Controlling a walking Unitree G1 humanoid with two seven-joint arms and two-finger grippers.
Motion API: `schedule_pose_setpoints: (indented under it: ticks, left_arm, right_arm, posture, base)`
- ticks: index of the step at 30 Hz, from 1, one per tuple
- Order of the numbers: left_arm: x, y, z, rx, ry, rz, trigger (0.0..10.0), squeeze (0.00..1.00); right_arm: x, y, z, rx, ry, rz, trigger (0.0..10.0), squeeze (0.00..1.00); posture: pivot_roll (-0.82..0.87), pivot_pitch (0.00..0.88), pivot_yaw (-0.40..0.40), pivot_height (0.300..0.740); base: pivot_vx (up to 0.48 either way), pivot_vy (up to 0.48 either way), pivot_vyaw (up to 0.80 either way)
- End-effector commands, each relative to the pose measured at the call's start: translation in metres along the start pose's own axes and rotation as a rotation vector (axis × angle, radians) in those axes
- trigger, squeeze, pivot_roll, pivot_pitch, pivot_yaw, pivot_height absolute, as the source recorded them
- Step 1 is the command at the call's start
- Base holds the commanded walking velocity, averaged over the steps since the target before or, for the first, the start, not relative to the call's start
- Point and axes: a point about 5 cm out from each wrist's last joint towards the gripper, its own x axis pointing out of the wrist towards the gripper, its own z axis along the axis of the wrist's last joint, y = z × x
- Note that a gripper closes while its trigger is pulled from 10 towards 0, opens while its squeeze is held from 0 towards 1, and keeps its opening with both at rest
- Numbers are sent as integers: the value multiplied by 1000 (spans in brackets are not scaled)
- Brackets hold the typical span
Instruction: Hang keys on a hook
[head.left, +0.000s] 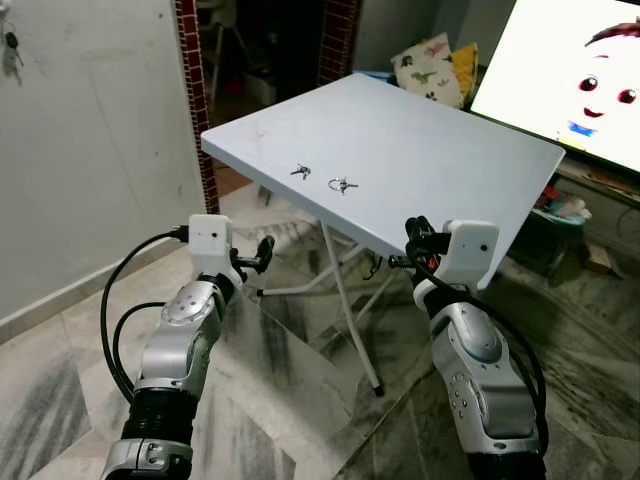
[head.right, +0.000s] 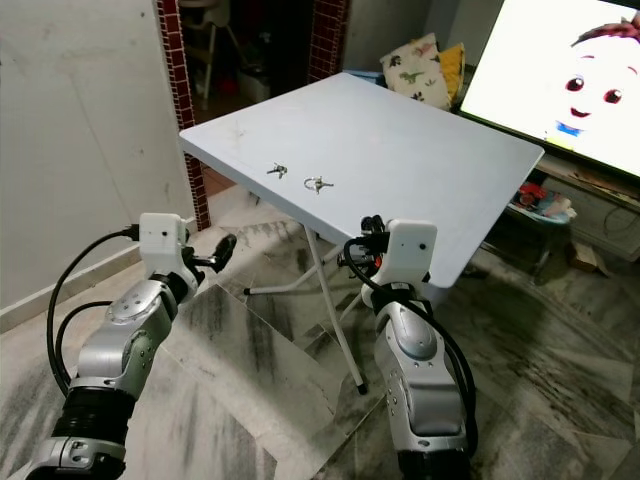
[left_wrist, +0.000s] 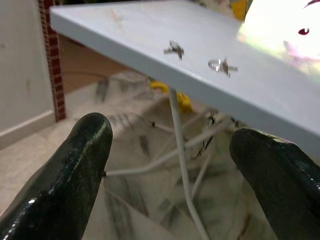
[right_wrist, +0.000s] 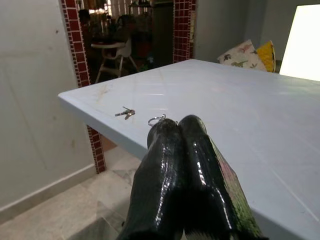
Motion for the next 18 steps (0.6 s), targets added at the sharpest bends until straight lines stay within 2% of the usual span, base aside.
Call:
schedule_pose_setpoints:
  ticks: [1, 16, 18]
  left_arm:
    - [4, -12, 2, 10, 1, -41, 10000, 0]
    - [6, -11, 2, 7, 6, -31, 10000, 0]
    - [6, -10, 2, 6, 7, -31, 10000, 0]
  right_arm:
    - [-1, -9, 0, -11, 4, -33, 10000, 0]
    - [-1, -12, 2, -12, -6, -46, 10000, 0]
    - [-1, -12, 2, -10, -7, -44, 10000, 0]
  posture:
    - [19, 0, -92, 740]
    - [11, 0, -87, 740]
    - [11, 0, -87, 740]
  base:
    - [0, 0, 0]
    - [0, 0, 0]
    - [293, 0, 0]
